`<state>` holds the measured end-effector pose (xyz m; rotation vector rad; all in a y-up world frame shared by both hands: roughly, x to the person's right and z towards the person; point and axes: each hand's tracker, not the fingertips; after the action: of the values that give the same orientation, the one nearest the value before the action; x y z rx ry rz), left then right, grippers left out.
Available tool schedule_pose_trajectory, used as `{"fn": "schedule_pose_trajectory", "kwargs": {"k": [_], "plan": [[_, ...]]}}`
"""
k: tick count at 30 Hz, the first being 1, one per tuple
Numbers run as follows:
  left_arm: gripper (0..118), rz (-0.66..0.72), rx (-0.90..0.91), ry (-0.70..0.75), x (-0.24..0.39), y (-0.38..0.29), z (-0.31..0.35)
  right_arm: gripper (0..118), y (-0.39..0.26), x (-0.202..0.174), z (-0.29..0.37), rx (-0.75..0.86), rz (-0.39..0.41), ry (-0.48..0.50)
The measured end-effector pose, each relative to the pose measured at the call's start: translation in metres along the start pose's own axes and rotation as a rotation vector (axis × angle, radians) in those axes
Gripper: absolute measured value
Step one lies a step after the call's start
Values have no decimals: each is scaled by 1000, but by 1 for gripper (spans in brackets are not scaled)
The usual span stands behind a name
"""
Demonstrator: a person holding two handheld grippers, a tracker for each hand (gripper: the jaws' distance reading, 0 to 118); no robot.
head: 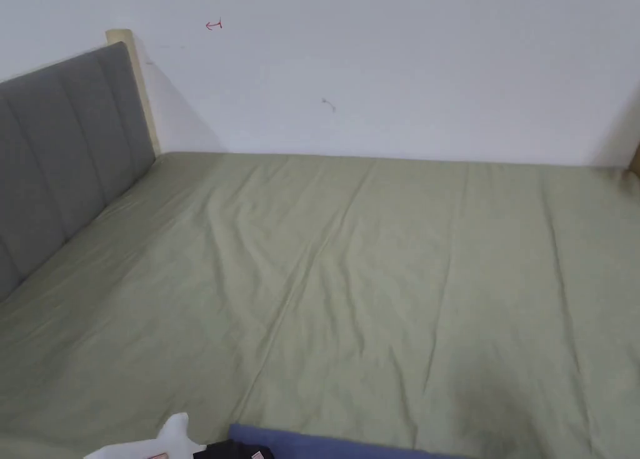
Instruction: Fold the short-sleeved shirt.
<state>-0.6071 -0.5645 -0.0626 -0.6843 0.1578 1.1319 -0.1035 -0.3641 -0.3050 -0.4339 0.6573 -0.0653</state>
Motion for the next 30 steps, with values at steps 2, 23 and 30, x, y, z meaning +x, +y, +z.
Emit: {"fn": "schedule_pose_trajectory", "kwargs": {"k": [2,23,30], "plan": [[5,-168,49,105,33,-5,25,1,-1,4,2,1,-15,6],[89,-391,-235,140,217,-114,-120,1,-10,44,39,-22,-107,36],[79,-397,-130,134,213,-101,-68,1,-11,51,39,-33,-118,36]]}}
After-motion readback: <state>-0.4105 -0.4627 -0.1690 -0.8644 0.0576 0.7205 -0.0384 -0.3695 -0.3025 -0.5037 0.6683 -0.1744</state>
